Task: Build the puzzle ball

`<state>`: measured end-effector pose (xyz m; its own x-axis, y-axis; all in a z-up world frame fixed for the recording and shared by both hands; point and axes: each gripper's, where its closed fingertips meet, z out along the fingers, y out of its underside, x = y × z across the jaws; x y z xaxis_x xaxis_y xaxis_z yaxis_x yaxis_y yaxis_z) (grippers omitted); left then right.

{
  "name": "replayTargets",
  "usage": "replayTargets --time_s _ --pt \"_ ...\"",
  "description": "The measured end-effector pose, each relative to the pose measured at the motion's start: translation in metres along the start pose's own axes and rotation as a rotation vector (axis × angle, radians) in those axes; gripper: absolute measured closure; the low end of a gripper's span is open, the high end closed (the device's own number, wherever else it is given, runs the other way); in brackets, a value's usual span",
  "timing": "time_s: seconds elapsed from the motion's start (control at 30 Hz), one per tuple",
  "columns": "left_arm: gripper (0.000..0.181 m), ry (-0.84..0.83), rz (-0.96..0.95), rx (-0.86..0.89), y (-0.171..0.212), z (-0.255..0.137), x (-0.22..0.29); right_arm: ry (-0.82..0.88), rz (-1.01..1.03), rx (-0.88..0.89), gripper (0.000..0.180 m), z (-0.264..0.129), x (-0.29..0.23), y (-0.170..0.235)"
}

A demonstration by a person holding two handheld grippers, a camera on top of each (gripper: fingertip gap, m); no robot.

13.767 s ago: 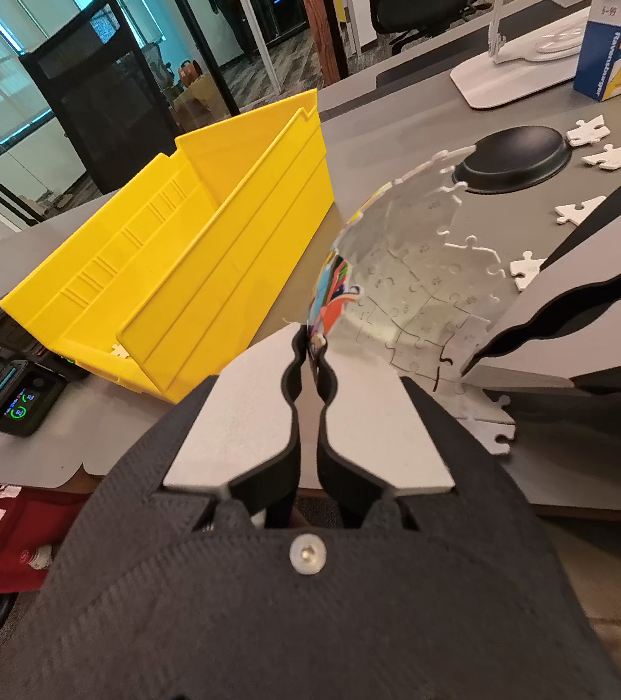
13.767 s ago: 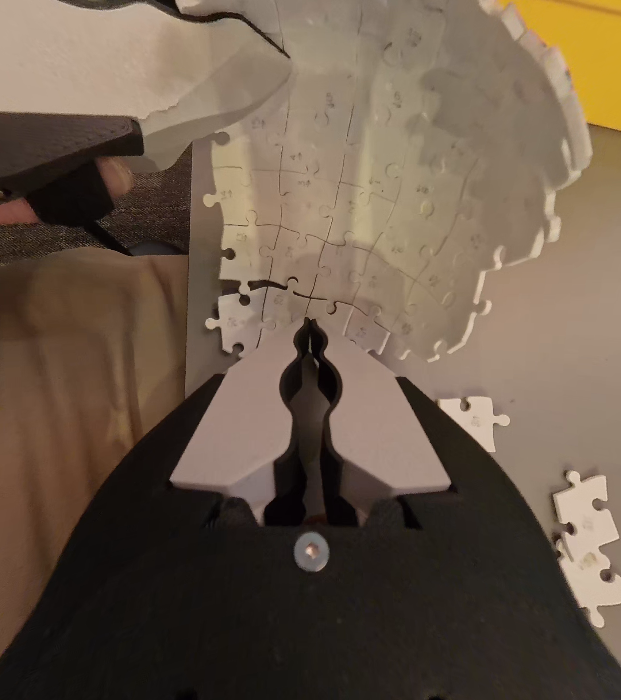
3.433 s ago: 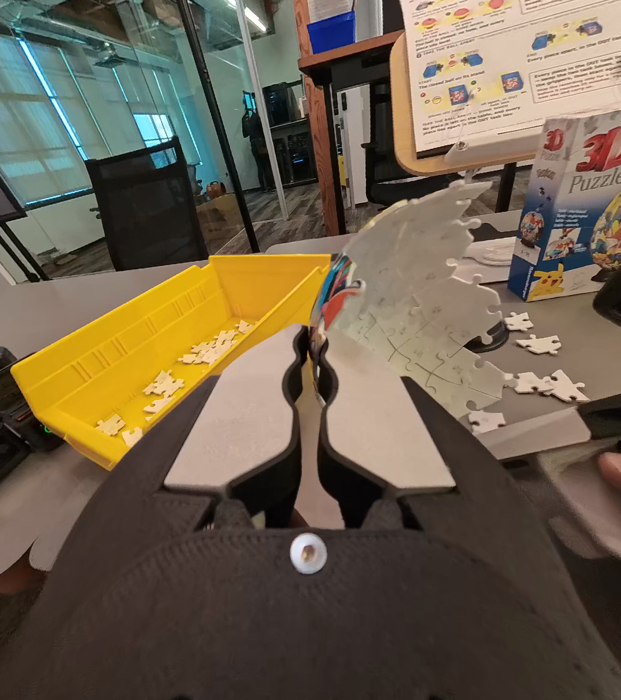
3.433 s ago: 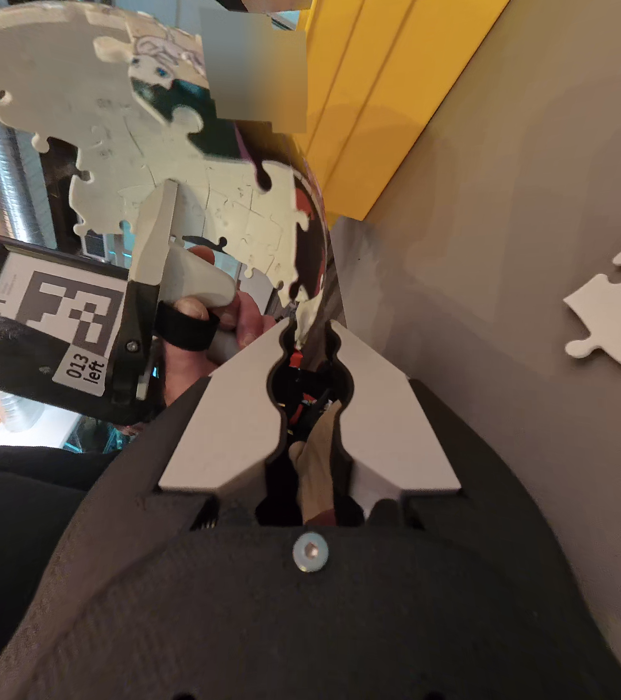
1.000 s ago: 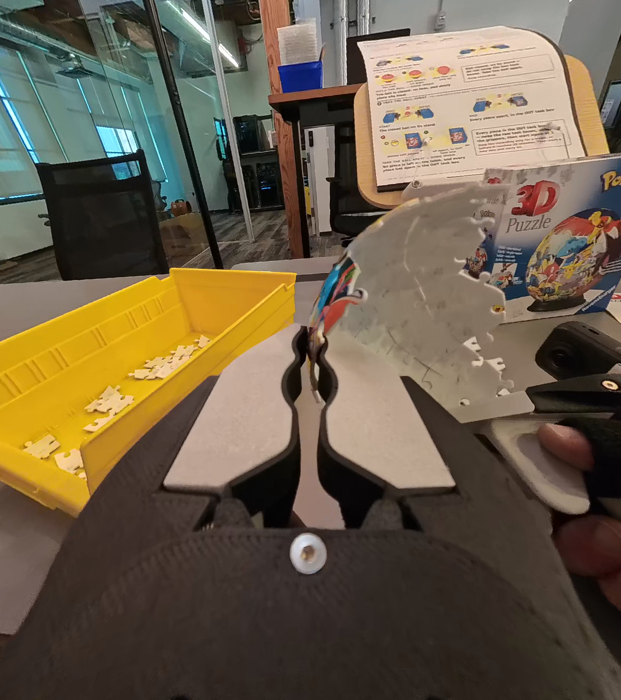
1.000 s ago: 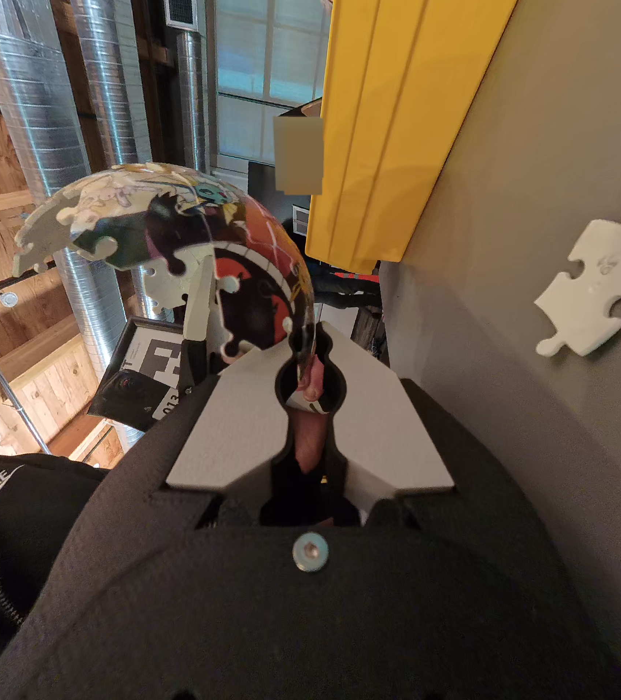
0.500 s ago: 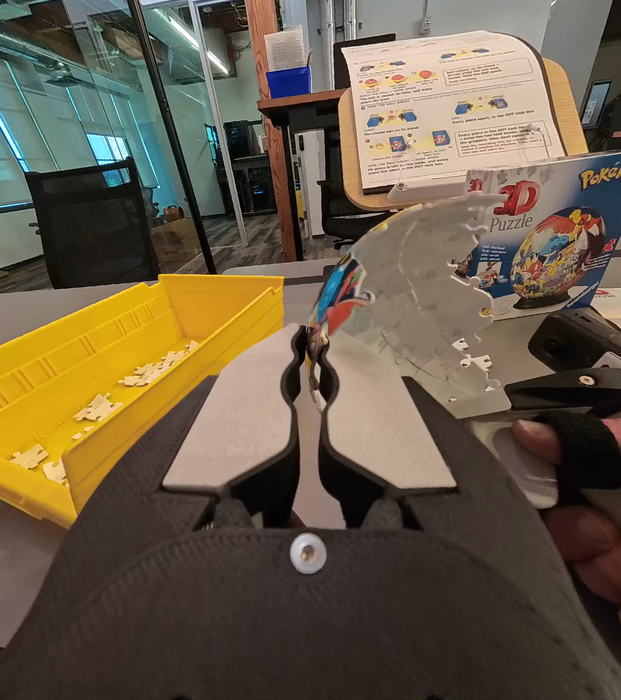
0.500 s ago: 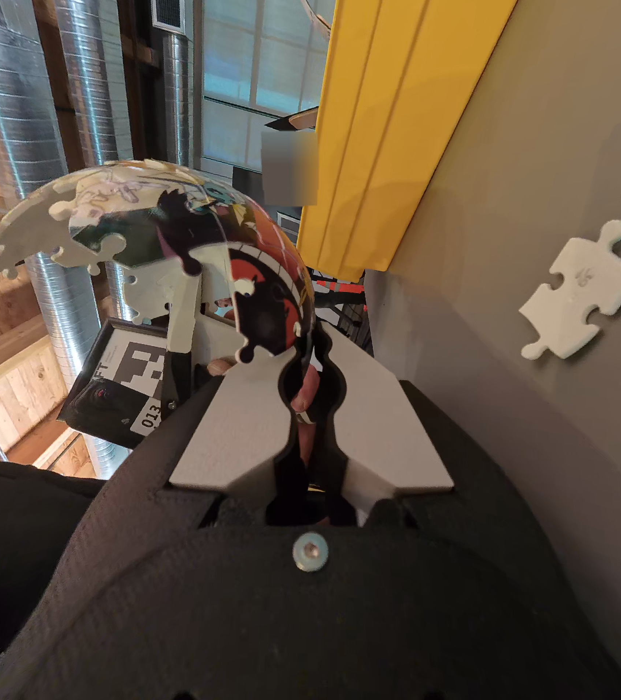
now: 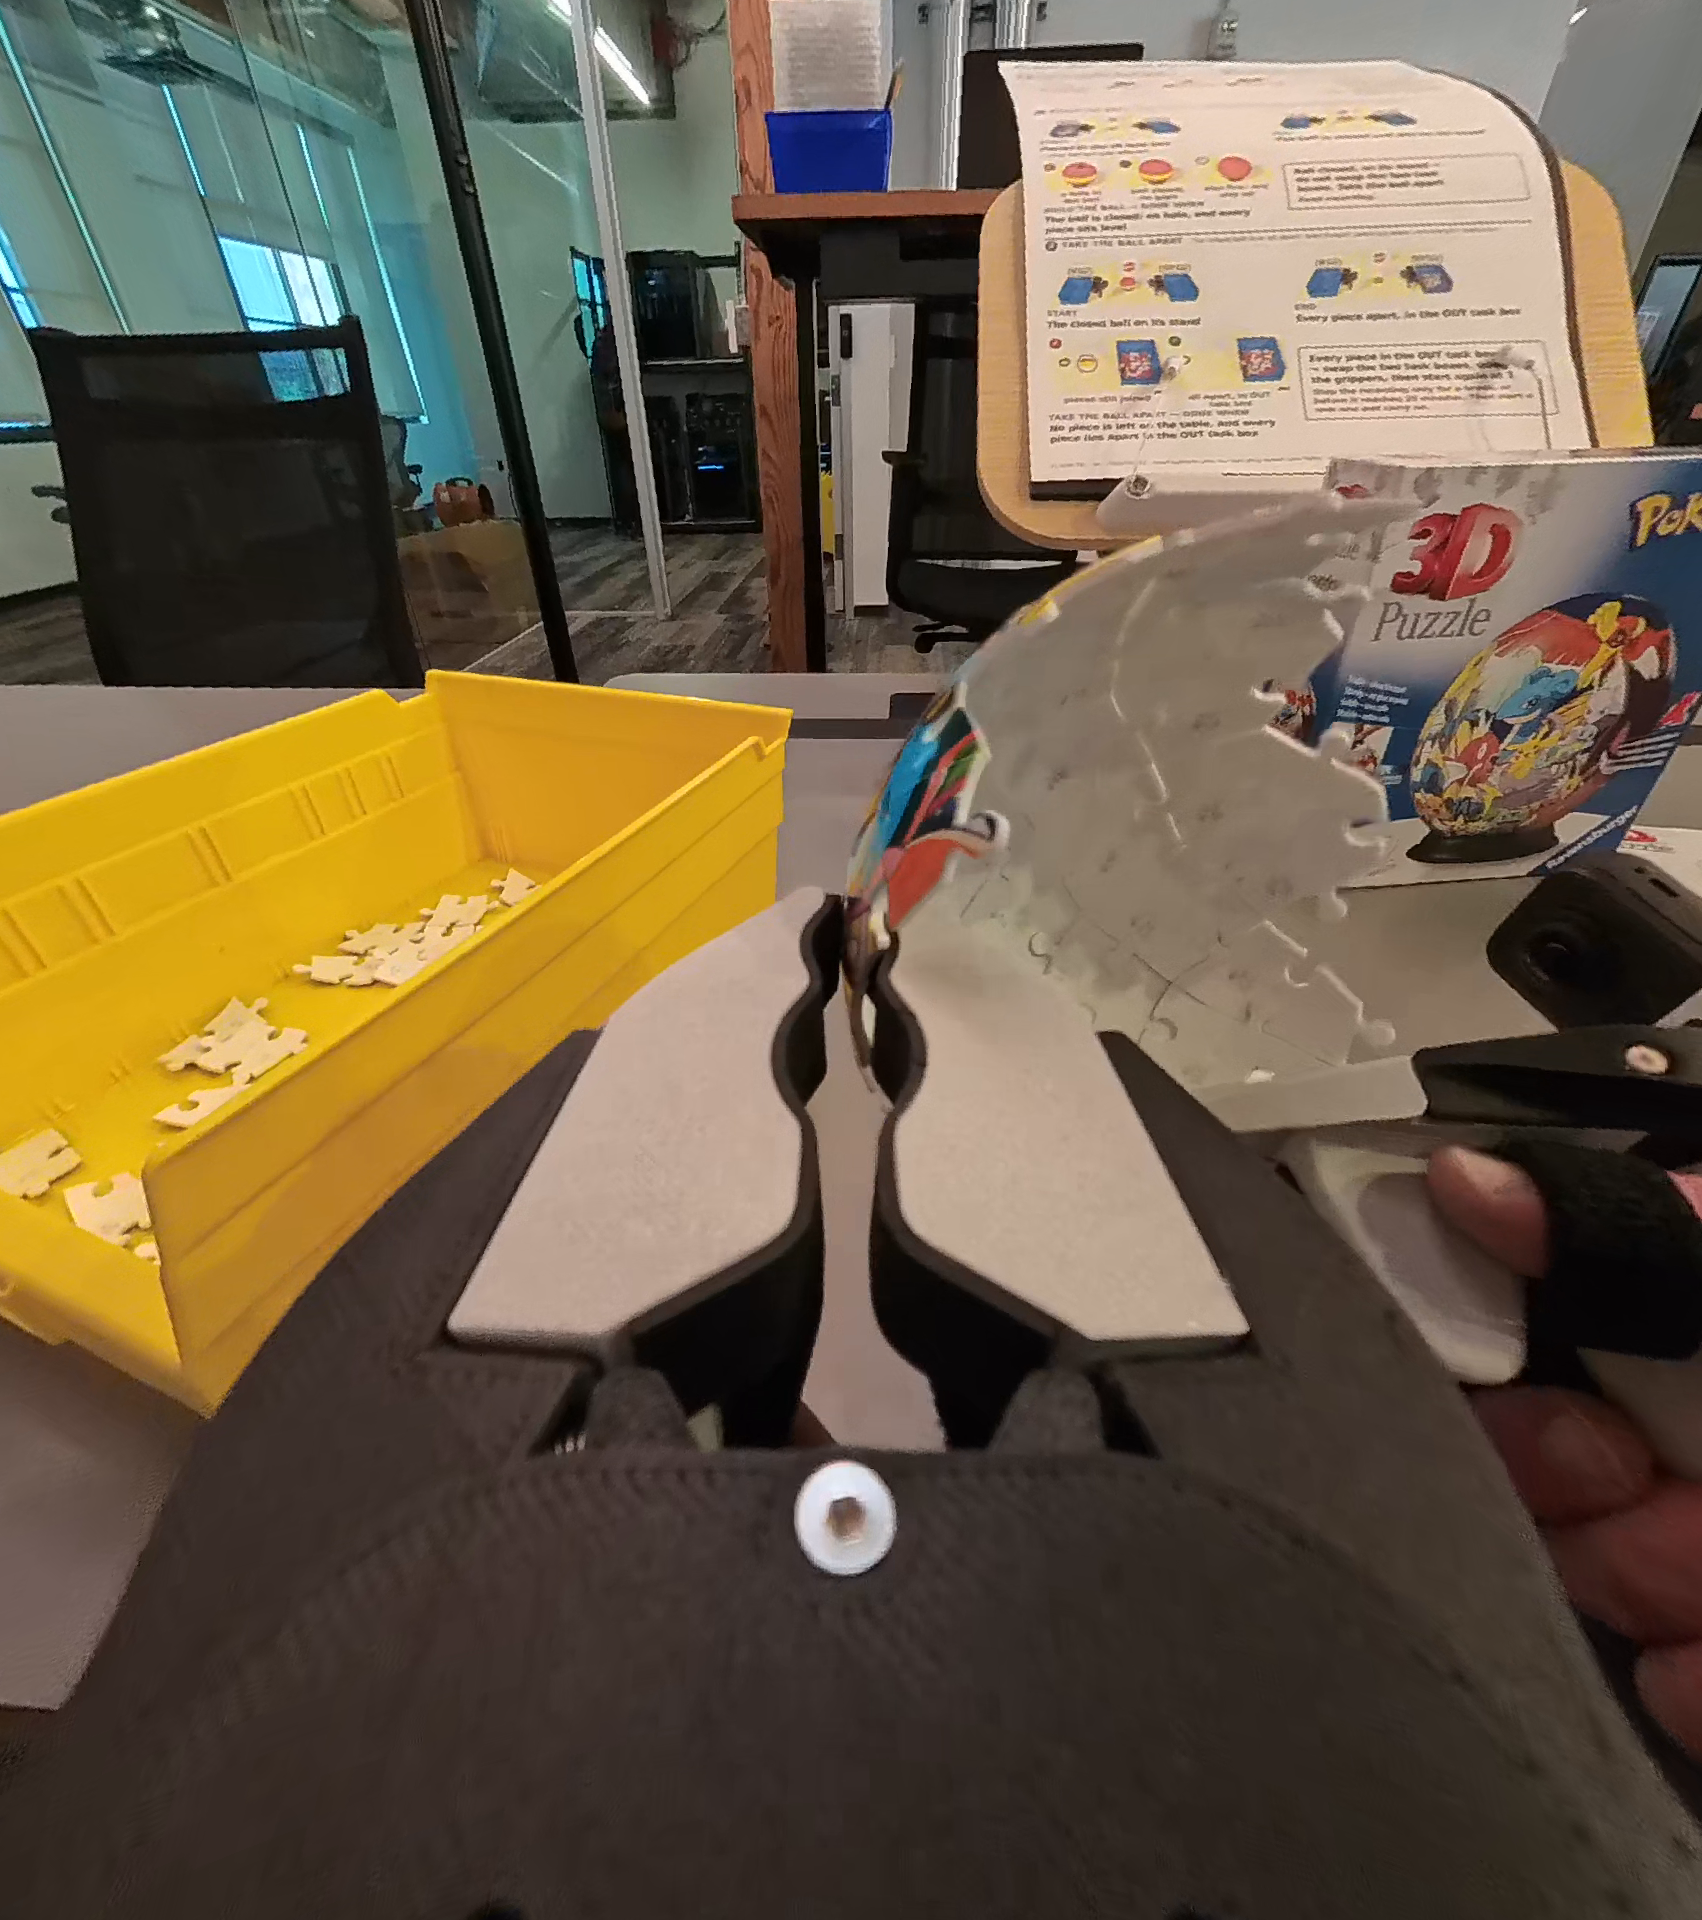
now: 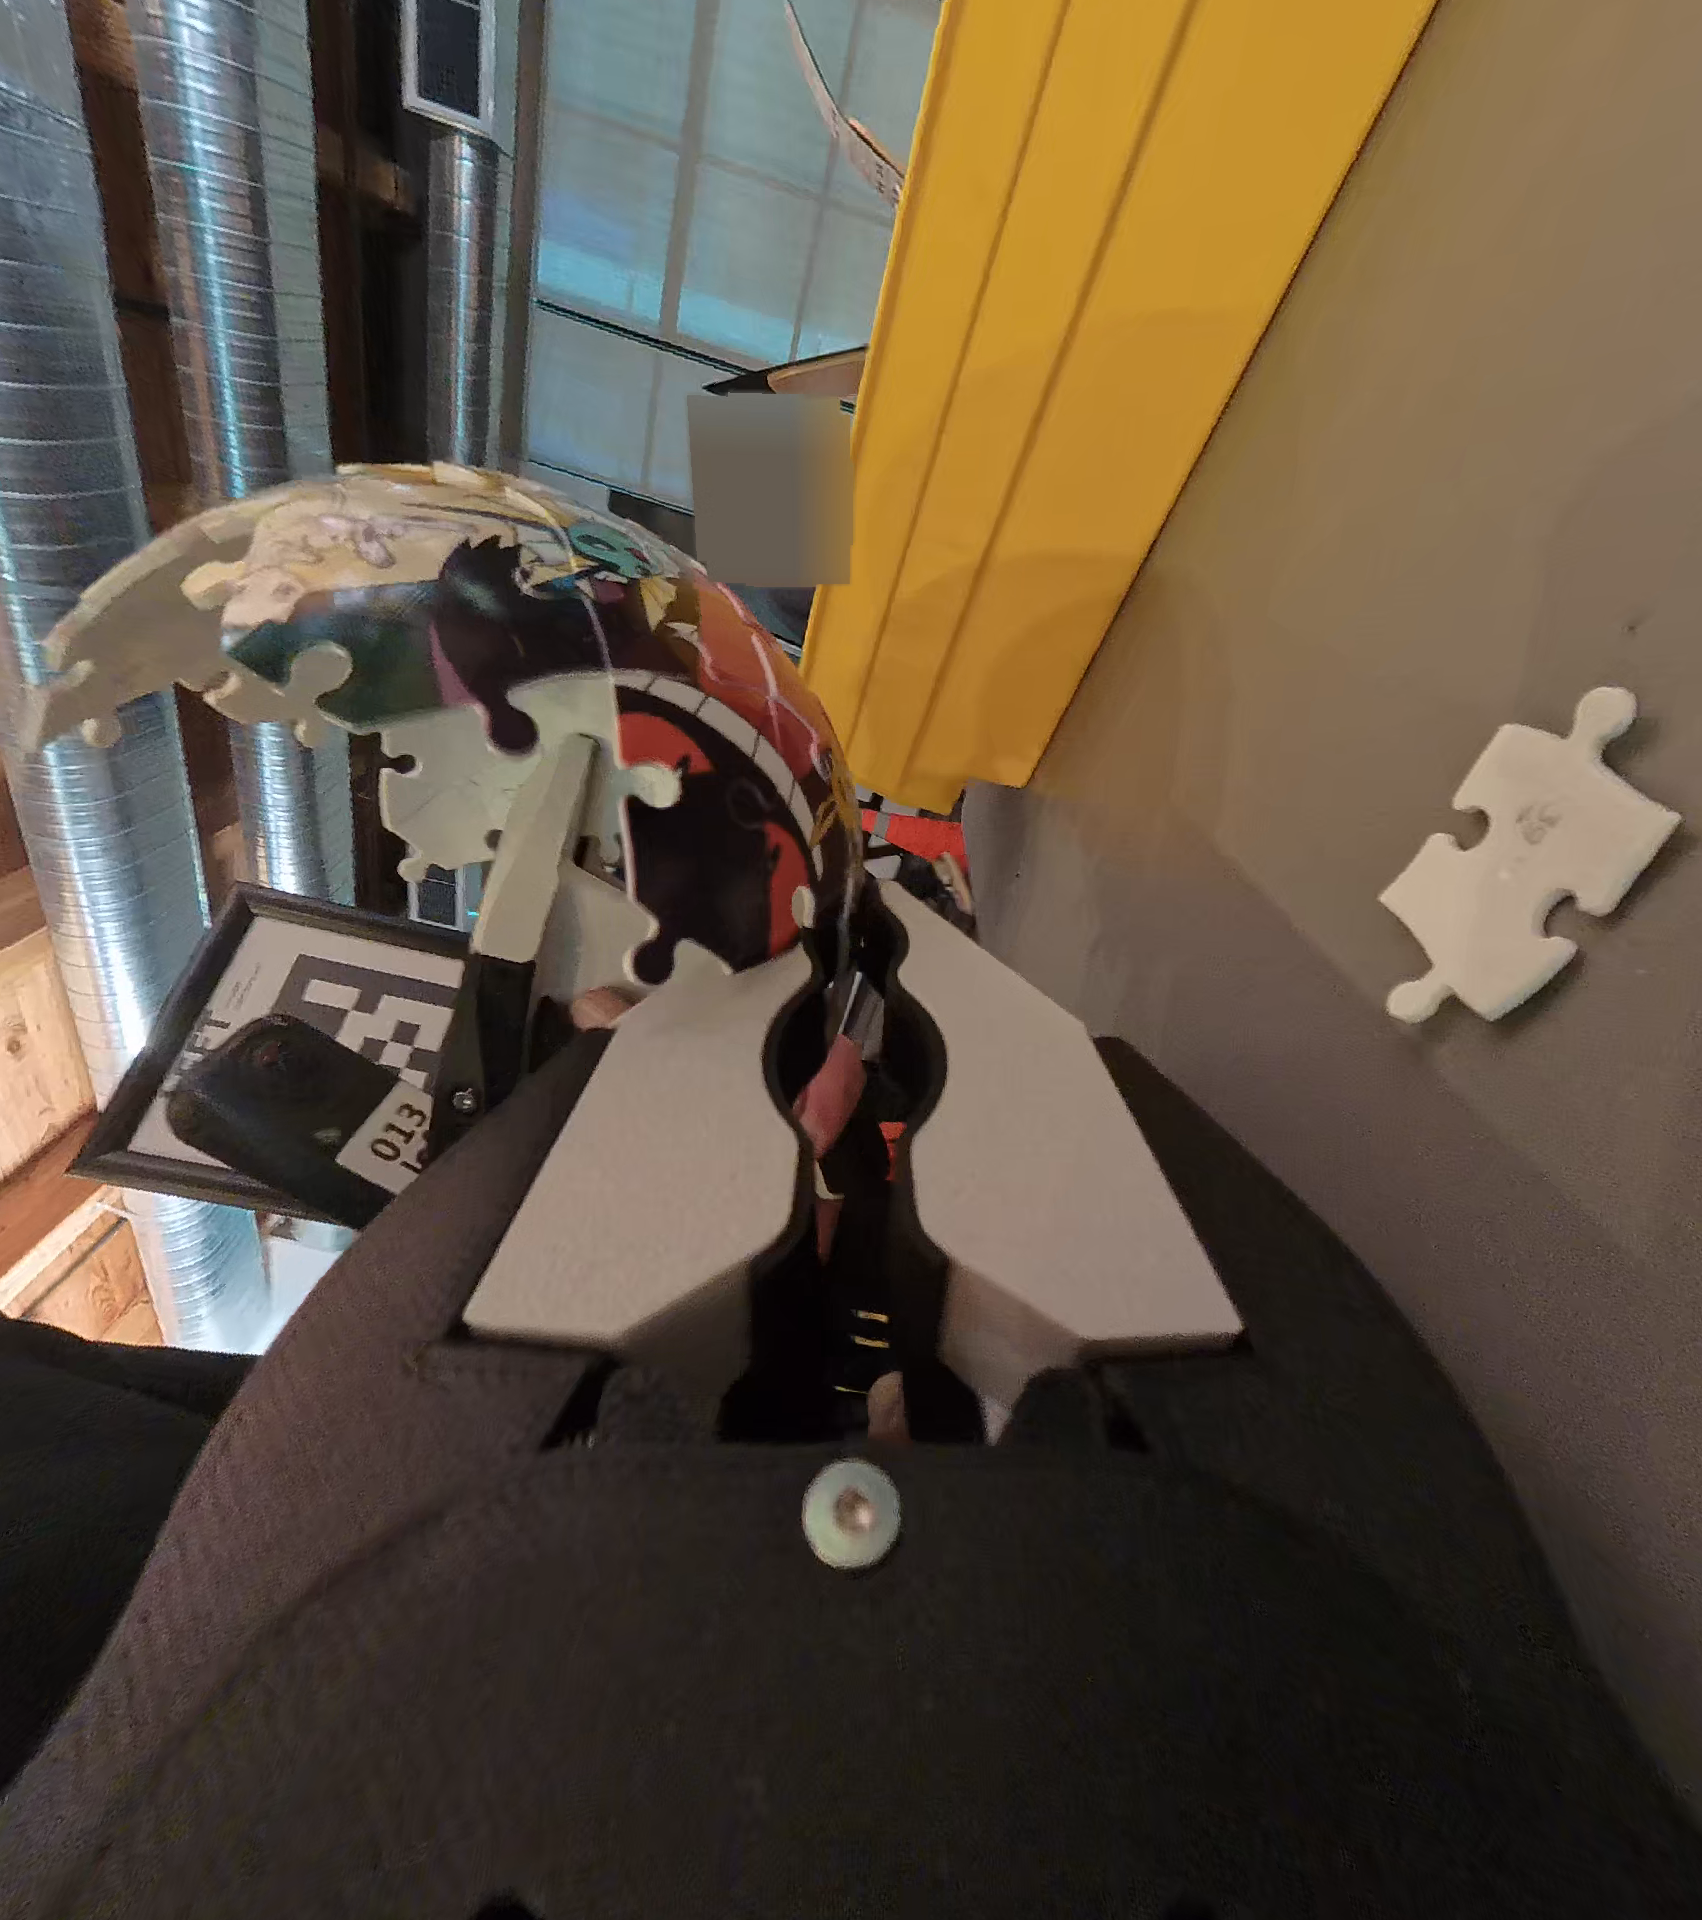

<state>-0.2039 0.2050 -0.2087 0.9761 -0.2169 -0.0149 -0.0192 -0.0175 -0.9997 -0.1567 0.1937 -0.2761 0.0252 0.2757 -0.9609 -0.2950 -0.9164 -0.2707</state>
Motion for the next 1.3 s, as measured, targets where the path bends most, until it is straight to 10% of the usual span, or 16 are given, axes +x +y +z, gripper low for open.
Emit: replayTargets --time_s 1.3 --pt "0.178 -0.061 -0.301 -0.121 0.029 0.01 -0.035 0.222 -0.277 -0.183 0.14 -0.02 0.012 0.01"
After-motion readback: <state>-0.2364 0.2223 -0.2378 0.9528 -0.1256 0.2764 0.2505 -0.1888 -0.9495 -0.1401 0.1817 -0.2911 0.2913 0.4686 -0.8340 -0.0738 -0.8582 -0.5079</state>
